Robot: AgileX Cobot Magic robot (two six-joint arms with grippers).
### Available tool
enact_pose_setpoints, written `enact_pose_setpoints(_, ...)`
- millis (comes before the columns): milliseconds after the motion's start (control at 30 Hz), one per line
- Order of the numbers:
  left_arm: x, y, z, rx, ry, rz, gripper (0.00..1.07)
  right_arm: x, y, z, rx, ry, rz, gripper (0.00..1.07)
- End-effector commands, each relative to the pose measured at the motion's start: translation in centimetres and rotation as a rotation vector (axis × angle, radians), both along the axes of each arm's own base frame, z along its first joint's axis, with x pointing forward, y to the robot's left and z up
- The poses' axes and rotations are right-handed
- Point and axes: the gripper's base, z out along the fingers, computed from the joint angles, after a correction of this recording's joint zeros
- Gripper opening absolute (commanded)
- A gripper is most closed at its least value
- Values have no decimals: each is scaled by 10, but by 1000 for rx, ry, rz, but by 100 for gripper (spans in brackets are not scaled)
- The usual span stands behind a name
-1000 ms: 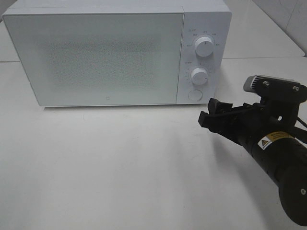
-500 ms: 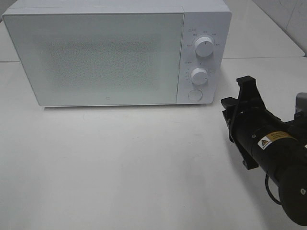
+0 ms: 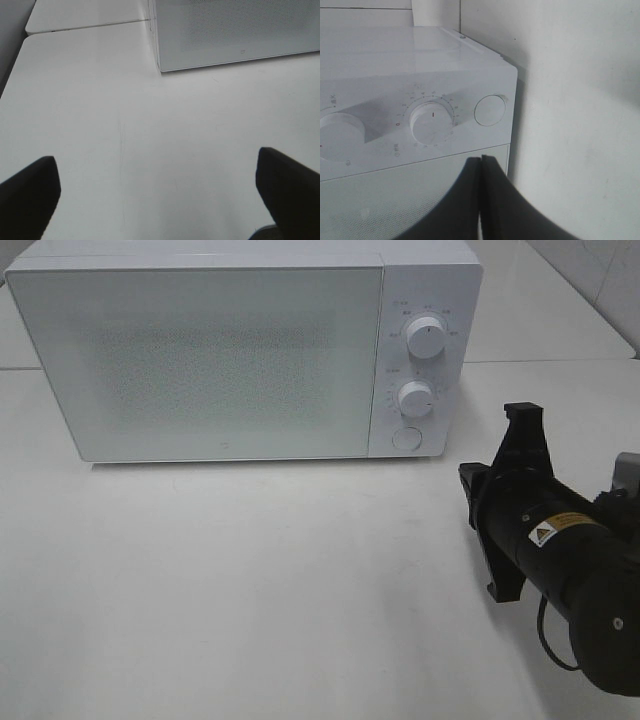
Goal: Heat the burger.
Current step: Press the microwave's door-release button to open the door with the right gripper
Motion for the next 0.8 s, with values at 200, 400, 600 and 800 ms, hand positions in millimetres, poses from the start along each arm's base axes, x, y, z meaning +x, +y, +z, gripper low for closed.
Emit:
enact_pose_setpoints(200,-2,0,0,-6,-30,3,100,15,12,-10,-8,38,-26,0)
enact_pose_setpoints(400,-2,0,0,-6,-30,3,100,34,26,-19,13,37,-54,0)
enact_pose_setpoints(600,-2,0,0,-6,-30,3,100,60,33,-23,30,46,-64,0)
enact_pose_setpoints(800,-2,0,0,-6,-30,3,100,82,40,-31,41,69,-60,0)
